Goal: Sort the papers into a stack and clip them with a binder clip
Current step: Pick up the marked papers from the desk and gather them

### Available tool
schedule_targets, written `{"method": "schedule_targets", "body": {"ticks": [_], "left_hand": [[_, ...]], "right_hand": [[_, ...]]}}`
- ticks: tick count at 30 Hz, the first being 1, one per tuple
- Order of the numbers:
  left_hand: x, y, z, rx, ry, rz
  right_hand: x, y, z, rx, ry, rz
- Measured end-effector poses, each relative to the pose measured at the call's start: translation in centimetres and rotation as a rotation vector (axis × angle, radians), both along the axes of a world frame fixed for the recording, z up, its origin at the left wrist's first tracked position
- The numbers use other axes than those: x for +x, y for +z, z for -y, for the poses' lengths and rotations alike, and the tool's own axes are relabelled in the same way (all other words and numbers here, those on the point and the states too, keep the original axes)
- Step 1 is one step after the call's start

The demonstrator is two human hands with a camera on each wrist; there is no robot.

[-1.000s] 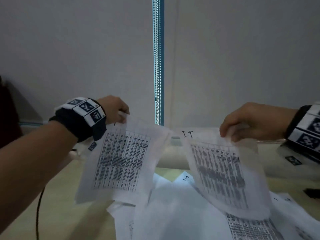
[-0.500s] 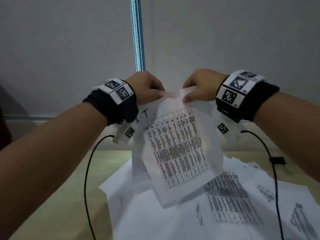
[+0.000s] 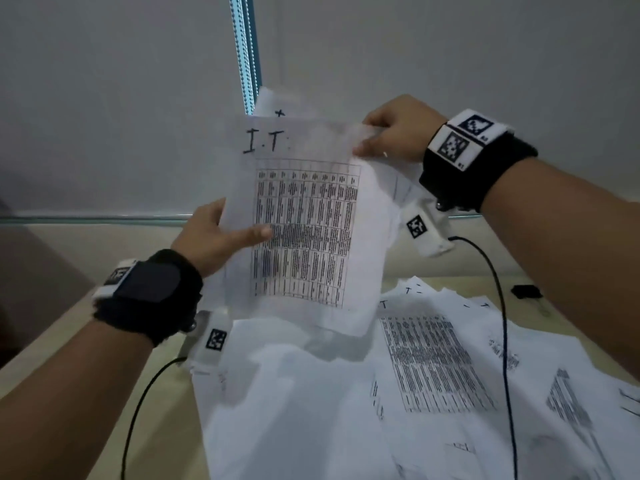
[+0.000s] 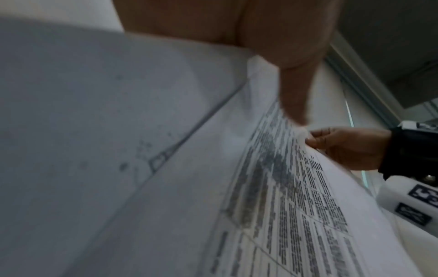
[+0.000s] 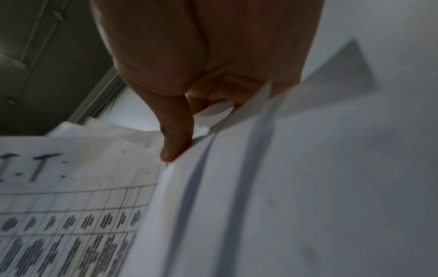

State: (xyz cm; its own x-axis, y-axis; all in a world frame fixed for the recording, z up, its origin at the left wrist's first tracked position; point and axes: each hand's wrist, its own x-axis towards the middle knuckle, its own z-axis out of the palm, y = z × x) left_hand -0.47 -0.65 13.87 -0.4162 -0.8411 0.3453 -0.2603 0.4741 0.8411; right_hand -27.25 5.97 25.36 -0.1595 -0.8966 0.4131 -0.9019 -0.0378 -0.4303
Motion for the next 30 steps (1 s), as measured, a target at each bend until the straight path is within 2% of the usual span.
{"method": "schedule_targets", "body": {"ticks": [3, 6, 7, 11, 13, 14, 16, 18, 19, 20, 22, 24, 27, 30], "left_hand": [[0.4, -1.8, 0.8, 0.026, 0.156, 0.021], [2.2, -4.1, 1.9, 0.12, 0.274, 0.04], [3.0, -5.1, 2.3, 0.144, 0.319, 0.072], [4.7, -8.6, 3.1, 0.204, 0.378, 0.126], [4.7, -9.3, 2.8, 0.244, 0.391, 0.096], [4.6, -9.7, 2.7, 0.267, 0.399, 0.093], [4.5, -10.8, 2.6, 0.311, 0.401, 0.074], [4.6, -11.6, 2.6, 0.343, 0.403, 0.063], [4.6, -11.8, 2.7, 0.345, 0.411, 0.067], [4.7, -12.0, 2.7, 0.346, 0.418, 0.073], [4.7, -12.2, 2.7, 0.341, 0.428, 0.068], [4.7, -12.3, 2.5, 0.334, 0.434, 0.071], [4.7, -12.4, 2.2, 0.321, 0.435, 0.066], [4.5, -12.4, 2.5, 0.316, 0.435, 0.076]], "right_hand": [[0.1, -1.8, 0.6, -0.058, 0.025, 0.073], [-2.1, -7.1, 1.5, -0.05, -0.087, 0.101], [-3.0, -9.5, 1.8, 0.05, -0.11, 0.073], [-5.1, -19.8, 2.9, 0.701, -0.087, -0.272], [-5.5, -23.5, 4.1, 0.87, -0.054, -0.386], [-5.4, -24.8, 4.5, 0.942, -0.028, -0.442], [-6.3, -27.4, 6.0, 0.958, -0.02, -0.478], [-10.7, -32.3, 9.5, 0.926, 0.007, -0.558], [-11.7, -33.3, 10.1, 0.947, 0.024, -0.6], [-11.4, -32.7, 9.4, 0.904, 0.001, -0.598], [-9.3, -29.3, 6.7, 0.761, 0.016, -0.474], [-8.0, -24.6, 4.0, 0.784, 0.038, -0.327], [-11.4, -20.9, 1.4, 0.802, -0.022, -0.235], [-15.8, -18.1, -1.1, 0.869, -0.08, -0.303]]}}
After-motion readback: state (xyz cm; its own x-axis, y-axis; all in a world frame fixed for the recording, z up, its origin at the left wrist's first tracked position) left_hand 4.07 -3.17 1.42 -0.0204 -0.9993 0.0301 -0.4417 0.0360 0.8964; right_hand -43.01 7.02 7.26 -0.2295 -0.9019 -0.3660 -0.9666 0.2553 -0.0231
